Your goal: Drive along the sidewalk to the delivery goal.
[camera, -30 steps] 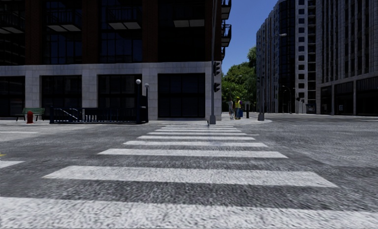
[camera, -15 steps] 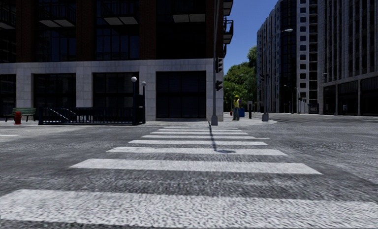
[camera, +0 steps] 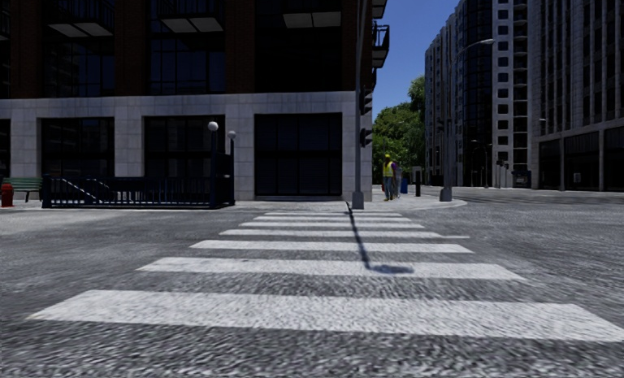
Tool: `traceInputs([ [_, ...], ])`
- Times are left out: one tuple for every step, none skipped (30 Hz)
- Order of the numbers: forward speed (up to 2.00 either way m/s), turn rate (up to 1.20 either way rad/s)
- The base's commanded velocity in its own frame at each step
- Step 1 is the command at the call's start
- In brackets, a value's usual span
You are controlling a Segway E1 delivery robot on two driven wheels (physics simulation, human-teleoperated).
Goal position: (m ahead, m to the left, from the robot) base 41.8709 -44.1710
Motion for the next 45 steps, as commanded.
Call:
traceInputs([
  [1.63, 0.00],
  [1.63, 0.00],
  [1.63, 0.00],
  [1.63, 0.00],
  [1.63, 0.00],
  [1.63, 0.00],
  [1.63, 0.00],
  [1.63, 0.00],
  [1.63, 0.00],
  [1.63, 0.00],
  [1.63, 0.00],
  [1.63, 0.00],
  [1.63, 0.00],
  [1.64, 0.00],
  [1.64, 0.00],
  [1.66, 0.00],
  [1.66, 0.00],
  [1.66, 0.00],
  [1.66, 0.00],
  [1.66, 0.00],
  [1.66, 0.00],
  [1.67, 0.00],
  [1.67, 0.00],
  [1.67, 0.00],
  [1.67, 0.00],
  [1.67, 0.00],
  [1.67, 0.00],
  [1.67, 0.00],
  [1.67, 0.00],
  [1.67, 0.00],
  [1.67, 0.00],
  [1.67, 0.00],
  [1.67, -0.41],
  [1.67, -0.41],
  [1.67, -0.86],
  [1.67, -1.20],
  [1.67, -1.20],
  [1.67, -1.07],
  [1.67, -1.07],
  [1.67, -0.77],
  [1.67, 0.00],
  [1.67, 0.00],
  [1.67, 0.00],
  [1.67, 0.00],
  [1.67, 0.00],
])
